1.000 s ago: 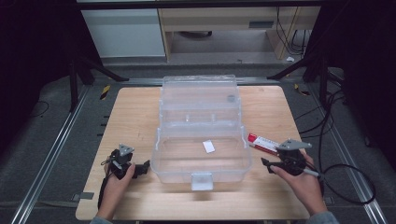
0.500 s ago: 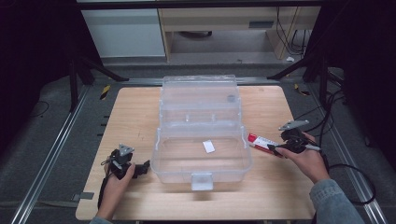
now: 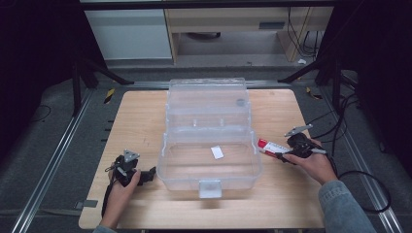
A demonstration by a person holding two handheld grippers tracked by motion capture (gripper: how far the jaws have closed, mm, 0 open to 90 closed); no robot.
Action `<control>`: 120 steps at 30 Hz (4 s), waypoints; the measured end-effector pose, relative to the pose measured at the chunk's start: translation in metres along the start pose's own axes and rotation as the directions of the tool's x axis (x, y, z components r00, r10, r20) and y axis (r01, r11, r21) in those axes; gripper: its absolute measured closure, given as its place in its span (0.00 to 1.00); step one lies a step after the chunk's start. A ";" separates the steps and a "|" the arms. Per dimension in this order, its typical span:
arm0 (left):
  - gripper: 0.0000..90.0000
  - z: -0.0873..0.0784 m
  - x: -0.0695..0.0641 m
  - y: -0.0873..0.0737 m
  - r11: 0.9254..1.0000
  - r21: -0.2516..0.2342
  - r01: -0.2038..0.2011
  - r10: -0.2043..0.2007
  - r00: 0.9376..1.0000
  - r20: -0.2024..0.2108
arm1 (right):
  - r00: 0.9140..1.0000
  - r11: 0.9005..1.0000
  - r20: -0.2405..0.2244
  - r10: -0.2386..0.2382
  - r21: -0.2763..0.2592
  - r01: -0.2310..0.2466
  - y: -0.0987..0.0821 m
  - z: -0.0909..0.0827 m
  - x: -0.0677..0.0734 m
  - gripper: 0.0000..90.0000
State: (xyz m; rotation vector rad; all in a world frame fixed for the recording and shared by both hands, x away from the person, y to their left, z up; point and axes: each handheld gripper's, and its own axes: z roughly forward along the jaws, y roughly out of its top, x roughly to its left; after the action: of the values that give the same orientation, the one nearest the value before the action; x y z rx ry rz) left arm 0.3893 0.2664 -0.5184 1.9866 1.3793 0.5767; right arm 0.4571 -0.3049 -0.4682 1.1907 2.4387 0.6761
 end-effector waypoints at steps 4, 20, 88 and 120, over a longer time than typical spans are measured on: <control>0.00 0.000 0.000 0.000 1.000 0.000 0.000 0.000 1.000 0.000 | 1.000 1.000 -0.007 -0.017 0.014 0.018 0.000 0.000 0.002 0.35; 0.00 0.000 0.000 0.000 1.000 0.000 -0.001 0.001 1.000 0.001 | 1.000 0.999 0.021 -0.016 0.047 0.015 -0.015 -0.016 0.018 0.55; 0.00 0.000 0.000 0.000 1.000 0.000 -0.003 0.003 1.000 0.003 | 0.995 0.950 -0.095 -0.015 0.310 0.044 -0.005 -0.027 0.010 0.57; 0.00 0.000 0.000 0.000 1.000 0.000 -0.003 0.003 1.000 0.003 | 0.985 0.971 -0.122 -0.125 0.188 0.147 0.028 -0.107 0.014 0.58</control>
State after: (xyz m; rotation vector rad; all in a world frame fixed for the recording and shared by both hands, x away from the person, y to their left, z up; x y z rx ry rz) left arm 0.3891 0.2663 -0.5185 1.9886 1.3751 0.5753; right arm 0.4139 -0.3076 -0.3658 1.0678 2.7028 0.4817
